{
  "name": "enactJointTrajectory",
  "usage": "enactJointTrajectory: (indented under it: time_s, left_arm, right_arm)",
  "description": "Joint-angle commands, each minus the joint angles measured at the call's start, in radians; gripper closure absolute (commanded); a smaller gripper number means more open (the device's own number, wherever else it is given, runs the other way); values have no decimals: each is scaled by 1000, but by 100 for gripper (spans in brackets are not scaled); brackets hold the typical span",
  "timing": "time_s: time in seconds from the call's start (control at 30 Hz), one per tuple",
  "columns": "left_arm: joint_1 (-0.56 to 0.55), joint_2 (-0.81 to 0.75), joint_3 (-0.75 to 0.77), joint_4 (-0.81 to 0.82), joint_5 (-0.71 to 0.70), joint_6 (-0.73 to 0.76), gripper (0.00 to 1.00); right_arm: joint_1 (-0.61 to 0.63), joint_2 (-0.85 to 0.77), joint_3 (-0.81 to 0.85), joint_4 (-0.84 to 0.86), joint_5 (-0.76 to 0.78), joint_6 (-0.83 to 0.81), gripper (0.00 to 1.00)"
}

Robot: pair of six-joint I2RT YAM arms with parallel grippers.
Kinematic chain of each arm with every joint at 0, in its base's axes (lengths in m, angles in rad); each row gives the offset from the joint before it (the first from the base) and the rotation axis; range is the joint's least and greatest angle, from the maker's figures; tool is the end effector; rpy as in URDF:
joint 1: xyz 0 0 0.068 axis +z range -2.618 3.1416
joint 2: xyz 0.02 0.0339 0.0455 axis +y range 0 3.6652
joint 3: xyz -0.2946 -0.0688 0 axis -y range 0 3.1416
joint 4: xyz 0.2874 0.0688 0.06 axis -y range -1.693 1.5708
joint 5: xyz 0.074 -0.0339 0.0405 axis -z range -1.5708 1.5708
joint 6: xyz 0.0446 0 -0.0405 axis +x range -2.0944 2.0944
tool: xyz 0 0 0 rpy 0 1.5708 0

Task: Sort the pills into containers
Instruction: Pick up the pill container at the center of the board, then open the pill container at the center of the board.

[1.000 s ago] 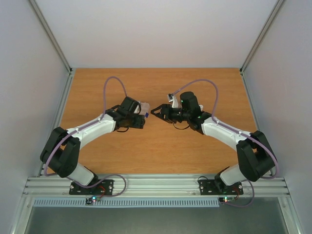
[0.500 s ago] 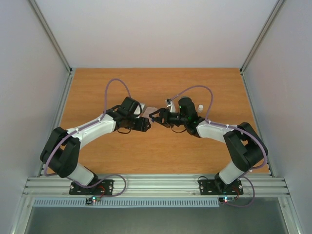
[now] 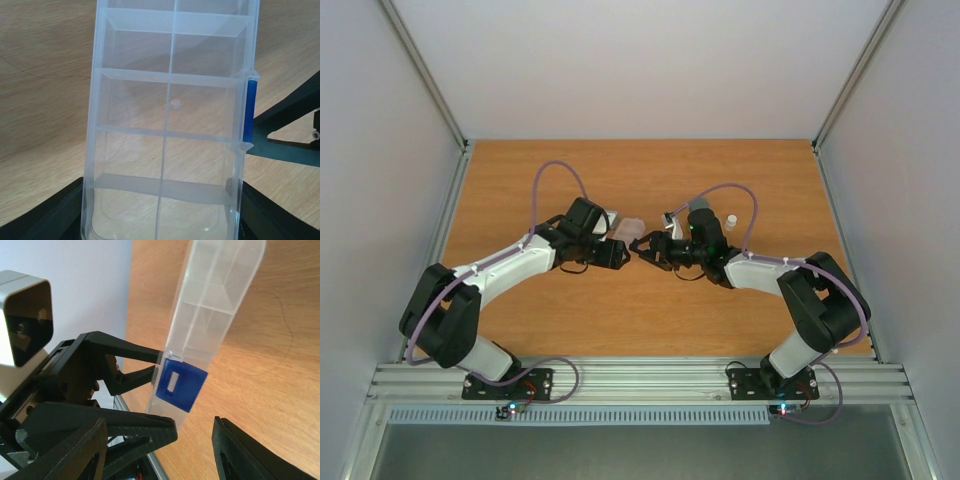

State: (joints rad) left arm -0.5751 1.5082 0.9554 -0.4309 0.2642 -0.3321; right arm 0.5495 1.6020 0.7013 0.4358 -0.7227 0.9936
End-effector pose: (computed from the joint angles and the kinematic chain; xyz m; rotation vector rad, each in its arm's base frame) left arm 0.2811 -0.1961 0.2102 0.4266 2.6164 -0.6672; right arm 0.2837 0.2083 0.1718 -0.0168 2.3583 1.6106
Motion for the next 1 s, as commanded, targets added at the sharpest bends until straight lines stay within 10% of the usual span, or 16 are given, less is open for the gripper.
enactJointTrajectory:
  time_s: [0.0, 0.97]
  left_arm:
    - [6, -30, 30, 6, 33, 6, 54]
    - [6, -27, -3, 11, 59, 20, 55]
  right_arm:
    - [-5, -22, -11, 28, 3, -6, 41]
    - [-10, 26, 8, 107, -16, 34, 50]
